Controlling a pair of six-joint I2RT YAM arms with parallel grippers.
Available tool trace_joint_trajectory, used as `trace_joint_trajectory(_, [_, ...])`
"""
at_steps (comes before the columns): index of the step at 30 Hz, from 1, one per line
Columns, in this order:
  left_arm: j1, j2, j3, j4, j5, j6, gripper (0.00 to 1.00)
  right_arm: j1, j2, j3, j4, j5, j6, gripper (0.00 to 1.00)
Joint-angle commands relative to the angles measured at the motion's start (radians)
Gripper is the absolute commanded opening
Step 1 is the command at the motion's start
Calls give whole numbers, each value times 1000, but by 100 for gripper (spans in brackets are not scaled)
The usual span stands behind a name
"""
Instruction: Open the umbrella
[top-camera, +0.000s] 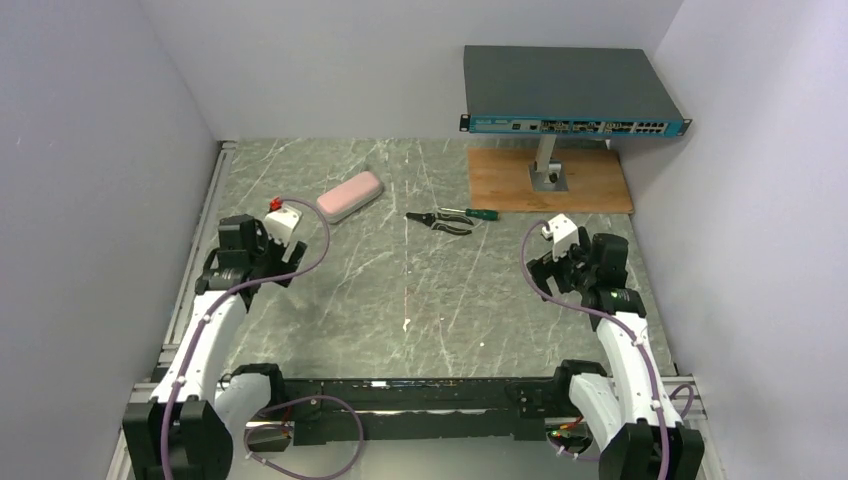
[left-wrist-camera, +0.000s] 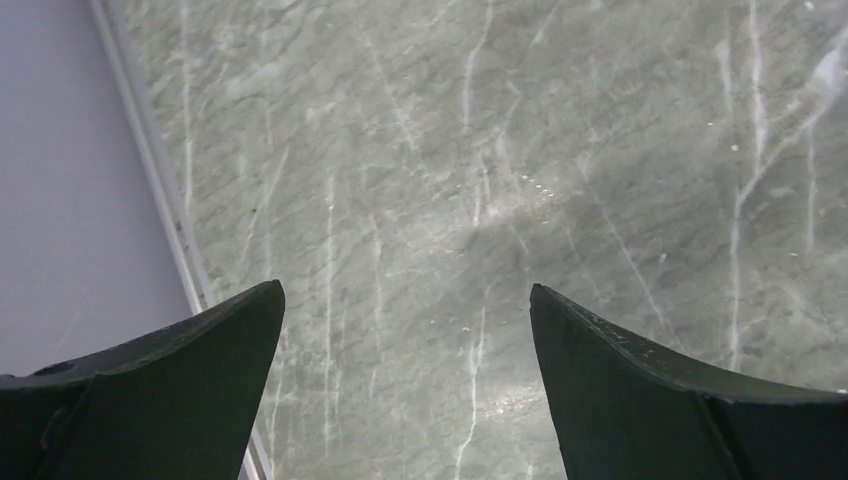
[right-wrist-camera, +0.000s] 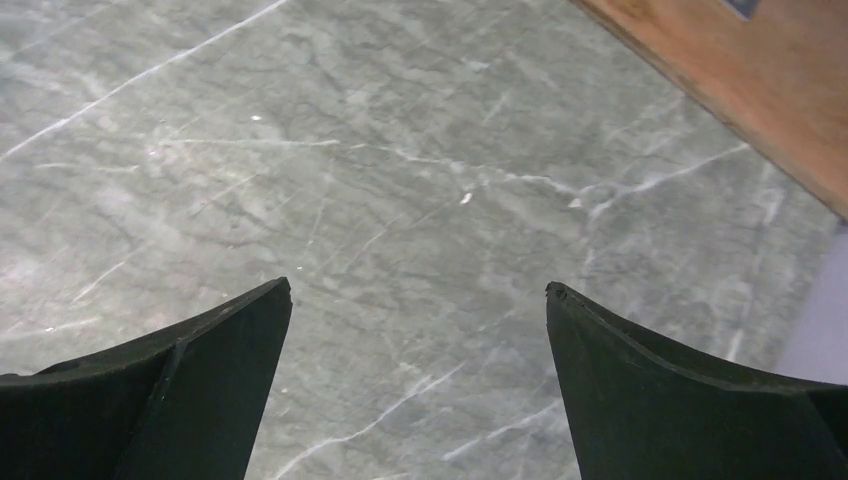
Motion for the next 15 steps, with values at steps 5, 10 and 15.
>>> trace_joint_trajectory(5, [-26, 295, 302, -110, 291, 75, 99, -1, 56, 54, -21, -114, -28, 100])
trace_joint_trajectory(10, [-40, 569, 571, -123, 367, 45, 99, -1, 111, 74, -40, -114, -33, 100])
trace_joint_trajectory(15, [-61, 842, 854, -173, 420, -17, 99, -1, 130, 74, -37, -108, -33, 100])
